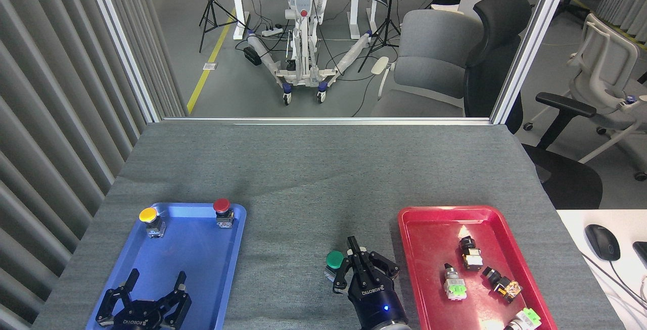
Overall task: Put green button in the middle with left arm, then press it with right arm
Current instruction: 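Move the right gripper over the green button, then press down on the green button with the right gripper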
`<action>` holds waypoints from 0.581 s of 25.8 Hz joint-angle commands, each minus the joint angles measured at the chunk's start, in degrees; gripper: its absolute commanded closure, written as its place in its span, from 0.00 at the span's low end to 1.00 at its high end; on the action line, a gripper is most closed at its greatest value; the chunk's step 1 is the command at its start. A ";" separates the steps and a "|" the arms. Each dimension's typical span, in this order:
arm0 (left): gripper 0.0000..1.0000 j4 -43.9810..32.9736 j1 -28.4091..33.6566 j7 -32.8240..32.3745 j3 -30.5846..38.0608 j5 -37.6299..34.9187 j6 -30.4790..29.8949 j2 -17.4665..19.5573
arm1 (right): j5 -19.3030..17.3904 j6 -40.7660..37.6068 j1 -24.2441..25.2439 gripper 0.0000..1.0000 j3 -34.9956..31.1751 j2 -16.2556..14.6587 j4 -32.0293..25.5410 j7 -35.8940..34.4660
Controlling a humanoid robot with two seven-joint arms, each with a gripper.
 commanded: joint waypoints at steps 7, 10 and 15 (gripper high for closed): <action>0.00 -2.00 0.78 -0.02 1.30 0.20 0.06 0.10 | 0.01 -0.21 -2.89 0.96 1.72 1.49 4.64 3.83; 0.00 -3.49 1.40 -0.11 3.59 1.61 -0.73 0.10 | -0.08 -0.12 -3.16 0.96 2.25 1.49 6.32 3.65; 0.00 -3.67 1.66 -0.02 6.75 7.67 -3.89 0.10 | -0.34 0.05 -3.25 0.96 2.42 1.40 7.81 3.39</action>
